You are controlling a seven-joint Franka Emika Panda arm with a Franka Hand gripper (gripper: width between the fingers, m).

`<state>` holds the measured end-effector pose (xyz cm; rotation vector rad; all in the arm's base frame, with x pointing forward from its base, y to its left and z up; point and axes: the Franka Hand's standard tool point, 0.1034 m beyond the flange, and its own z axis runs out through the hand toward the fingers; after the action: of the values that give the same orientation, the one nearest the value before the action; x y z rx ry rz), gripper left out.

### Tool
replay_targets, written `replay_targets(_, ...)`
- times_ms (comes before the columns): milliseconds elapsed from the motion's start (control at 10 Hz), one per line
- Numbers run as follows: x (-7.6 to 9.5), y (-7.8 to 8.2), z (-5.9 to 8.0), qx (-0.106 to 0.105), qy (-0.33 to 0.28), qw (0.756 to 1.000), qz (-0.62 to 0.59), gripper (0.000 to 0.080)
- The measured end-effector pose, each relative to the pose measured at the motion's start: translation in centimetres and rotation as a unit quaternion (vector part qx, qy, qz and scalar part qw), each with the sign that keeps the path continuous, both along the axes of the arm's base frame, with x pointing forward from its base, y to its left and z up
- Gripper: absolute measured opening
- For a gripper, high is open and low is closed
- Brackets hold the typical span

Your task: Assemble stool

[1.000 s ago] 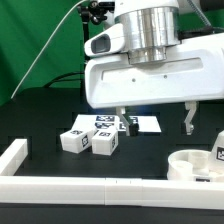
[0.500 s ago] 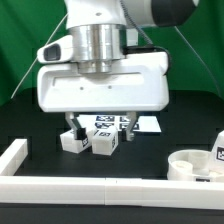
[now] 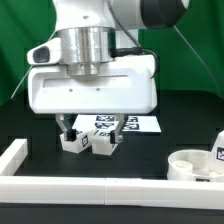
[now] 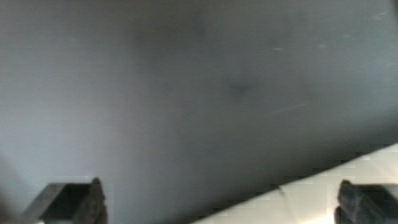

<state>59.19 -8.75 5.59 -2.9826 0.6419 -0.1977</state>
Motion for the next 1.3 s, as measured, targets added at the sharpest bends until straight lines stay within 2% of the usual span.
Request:
replay_targets(200, -2.5, -0.6, -0.9, -0.012, 0.001, 1.0, -0.008, 0.0649)
replay_targets(300, -2.8, -0.3, -1.1, -0.003, 0.016, 1.0, -0.005, 0.0649)
replay_targets(500, -2.6, -0.4, -1.0, -0.005, 0.013, 1.0, -0.005, 0.0649)
replay_targets(600, -3.4, 0.2, -1.3, 0.023, 0.056, 0.998, -0.001, 0.0649)
replay_targets(700, -3.3, 0.2, -1.1, 0.043, 0.084, 0.995, 0.0, 0.0649)
replay_targets(800, -3.4, 0.3, -1.5, 0.049, 0.097, 0.994, -0.002, 0.0649)
replay_targets(900, -4.4, 0.8, -1.6, 0.075, 0.14, 0.987, -0.006, 0.0649)
replay_targets(1000, -4.6, 0.9, -1.6, 0.091, 0.174, 0.98, -0.016, 0.0649)
replay_targets(1100, -4.7, 0.9, -1.5, 0.097, 0.203, 0.974, -0.024, 0.0649)
replay_targets(1300, -5.2, 0.7, -1.5, 0.127, 0.28, 0.951, -0.024, 0.0649)
